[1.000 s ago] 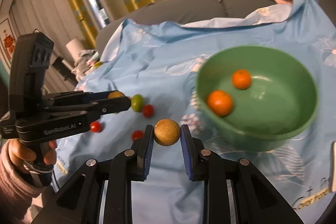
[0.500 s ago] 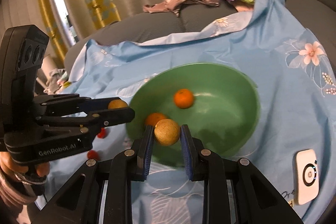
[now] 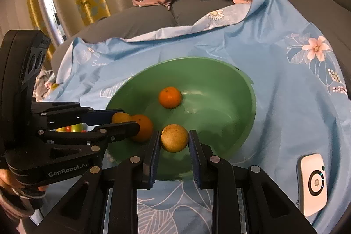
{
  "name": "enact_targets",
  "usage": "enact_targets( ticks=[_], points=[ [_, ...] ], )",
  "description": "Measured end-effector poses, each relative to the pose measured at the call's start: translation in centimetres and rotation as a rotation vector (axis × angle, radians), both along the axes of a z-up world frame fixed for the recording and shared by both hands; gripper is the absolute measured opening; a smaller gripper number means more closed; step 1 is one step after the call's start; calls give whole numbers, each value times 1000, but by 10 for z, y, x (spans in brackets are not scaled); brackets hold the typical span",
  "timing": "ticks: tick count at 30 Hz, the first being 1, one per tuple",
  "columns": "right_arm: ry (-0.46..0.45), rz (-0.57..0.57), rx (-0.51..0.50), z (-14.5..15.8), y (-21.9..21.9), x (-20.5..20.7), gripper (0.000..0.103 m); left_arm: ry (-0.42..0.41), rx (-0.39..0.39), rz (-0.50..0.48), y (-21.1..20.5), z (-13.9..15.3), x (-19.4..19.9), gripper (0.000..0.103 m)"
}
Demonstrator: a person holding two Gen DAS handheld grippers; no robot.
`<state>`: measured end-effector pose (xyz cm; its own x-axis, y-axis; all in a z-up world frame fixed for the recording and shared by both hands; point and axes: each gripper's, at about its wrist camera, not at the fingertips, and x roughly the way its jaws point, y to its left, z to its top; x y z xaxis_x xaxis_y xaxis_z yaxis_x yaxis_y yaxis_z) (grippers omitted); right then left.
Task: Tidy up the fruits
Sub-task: 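Lower the held fruits into the green bowl and open both grippers, then move both tools back toward the red cherry tomatoes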
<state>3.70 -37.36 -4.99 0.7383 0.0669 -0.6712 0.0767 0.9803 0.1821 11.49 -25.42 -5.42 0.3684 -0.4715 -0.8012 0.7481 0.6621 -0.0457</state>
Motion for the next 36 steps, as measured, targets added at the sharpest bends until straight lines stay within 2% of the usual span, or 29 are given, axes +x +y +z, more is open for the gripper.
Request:
enact_targets(
  ticks=[1, 3, 9, 13, 18, 24, 26, 28, 30, 32, 36],
  points=[
    [-2, 0, -2, 1, 1, -1, 27, -5, 2, -3, 0, 1, -1, 33],
    [1, -3, -8, 2, 2, -2, 28, -12, -2, -7, 1, 3, -3, 48],
    [1, -27, -21, 8, 4, -8, 31, -30, -17, 23, 14, 14, -7, 61],
    [-14, -29, 7, 12, 5, -19, 31, -21, -52, 62, 36, 20, -17, 76],
    [-22, 5, 37, 16, 18, -34, 31, 77, -123, 140, 75, 20, -29, 79],
    [-21, 65, 36, 22, 46, -47, 31, 197, -272, 278, 133, 24, -45, 84],
    [-23, 88, 28, 25, 57, -51, 31, 206, -300, 339, 151, 26, -51, 98],
    [-27, 107, 23, 29, 66, -54, 31, 236, -325, 393, 166, 27, -54, 102],
    [-31, 121, 16, 32, 74, -57, 31, 271, -426, 389, 183, 30, -60, 102],
    [-34, 134, 5, 35, 83, -59, 31, 258, -492, 411, 198, 37, -68, 102],
    [-41, 164, -5, 39, 97, -64, 31, 166, -618, 432, 226, 56, -83, 102]
  ],
)
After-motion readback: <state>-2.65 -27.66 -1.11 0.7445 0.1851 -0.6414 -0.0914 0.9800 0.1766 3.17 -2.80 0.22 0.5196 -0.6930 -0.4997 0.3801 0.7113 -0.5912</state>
